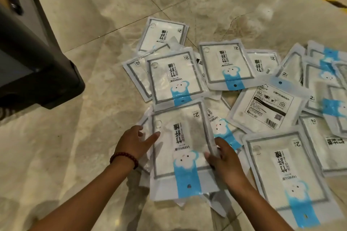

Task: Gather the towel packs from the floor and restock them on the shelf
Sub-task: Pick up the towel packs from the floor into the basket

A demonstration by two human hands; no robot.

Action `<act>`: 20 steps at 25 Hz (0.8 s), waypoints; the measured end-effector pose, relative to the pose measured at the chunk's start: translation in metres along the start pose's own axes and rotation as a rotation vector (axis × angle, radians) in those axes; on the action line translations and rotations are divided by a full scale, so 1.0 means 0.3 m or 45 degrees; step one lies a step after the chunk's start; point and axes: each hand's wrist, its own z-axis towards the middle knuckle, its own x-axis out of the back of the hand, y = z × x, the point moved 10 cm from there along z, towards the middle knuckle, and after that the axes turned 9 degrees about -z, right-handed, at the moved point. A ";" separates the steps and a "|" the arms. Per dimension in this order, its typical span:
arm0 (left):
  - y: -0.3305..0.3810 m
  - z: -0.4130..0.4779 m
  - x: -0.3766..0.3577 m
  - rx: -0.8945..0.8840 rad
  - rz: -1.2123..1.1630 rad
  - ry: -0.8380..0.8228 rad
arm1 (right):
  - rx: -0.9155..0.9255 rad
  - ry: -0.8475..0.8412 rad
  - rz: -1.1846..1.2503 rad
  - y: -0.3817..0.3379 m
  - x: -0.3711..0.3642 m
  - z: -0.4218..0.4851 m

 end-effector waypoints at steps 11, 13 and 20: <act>-0.033 -0.024 0.075 0.241 -1.210 -0.033 | 0.284 -0.106 0.138 -0.272 -0.117 0.039; -0.035 0.012 0.134 0.186 -1.239 0.060 | 0.335 -0.104 -0.005 -0.323 -0.153 0.108; -0.146 0.101 0.298 0.150 -1.189 0.258 | 0.317 0.499 -0.712 -0.456 0.004 0.457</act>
